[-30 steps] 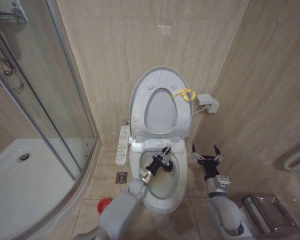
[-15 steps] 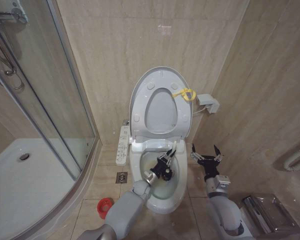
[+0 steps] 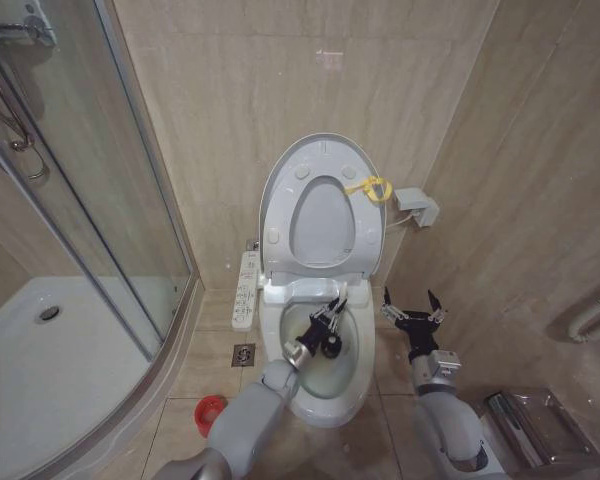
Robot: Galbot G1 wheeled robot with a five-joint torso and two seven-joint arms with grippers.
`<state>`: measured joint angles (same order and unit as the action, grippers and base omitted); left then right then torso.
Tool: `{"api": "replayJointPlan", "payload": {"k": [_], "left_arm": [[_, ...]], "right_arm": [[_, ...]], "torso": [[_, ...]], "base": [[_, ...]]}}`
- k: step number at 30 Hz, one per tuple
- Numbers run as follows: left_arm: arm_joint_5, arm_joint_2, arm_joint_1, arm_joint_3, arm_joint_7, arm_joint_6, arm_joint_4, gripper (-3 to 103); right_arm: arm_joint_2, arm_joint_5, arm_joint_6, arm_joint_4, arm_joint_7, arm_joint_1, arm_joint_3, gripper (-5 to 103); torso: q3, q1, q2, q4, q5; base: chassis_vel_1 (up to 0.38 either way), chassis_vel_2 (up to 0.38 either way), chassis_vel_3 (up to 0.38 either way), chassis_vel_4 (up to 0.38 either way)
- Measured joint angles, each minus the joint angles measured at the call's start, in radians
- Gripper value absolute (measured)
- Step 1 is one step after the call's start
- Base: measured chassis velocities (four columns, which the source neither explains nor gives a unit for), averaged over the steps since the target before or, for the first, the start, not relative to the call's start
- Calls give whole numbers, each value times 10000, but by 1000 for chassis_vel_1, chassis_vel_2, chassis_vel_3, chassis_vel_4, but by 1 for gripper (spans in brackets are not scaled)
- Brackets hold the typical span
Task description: Open the toilet lid, clean the toilet bowl with a toilet brush, close the toilet lid, and flush.
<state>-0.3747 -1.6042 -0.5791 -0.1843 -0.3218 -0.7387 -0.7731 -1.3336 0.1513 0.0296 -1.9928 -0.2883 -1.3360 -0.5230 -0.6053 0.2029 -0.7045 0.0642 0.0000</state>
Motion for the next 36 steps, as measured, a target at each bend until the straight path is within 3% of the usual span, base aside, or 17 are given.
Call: {"api": "replayJointPlan", "payload": {"k": [36], "left_arm": [[78,-40,-52,-433,0,36,245,15]], "right_arm": [[0,0,0,0,0,0,0,100]], "torso": [[-2,1,1,-6,1]], "base": [[0,0,0,0]]}}
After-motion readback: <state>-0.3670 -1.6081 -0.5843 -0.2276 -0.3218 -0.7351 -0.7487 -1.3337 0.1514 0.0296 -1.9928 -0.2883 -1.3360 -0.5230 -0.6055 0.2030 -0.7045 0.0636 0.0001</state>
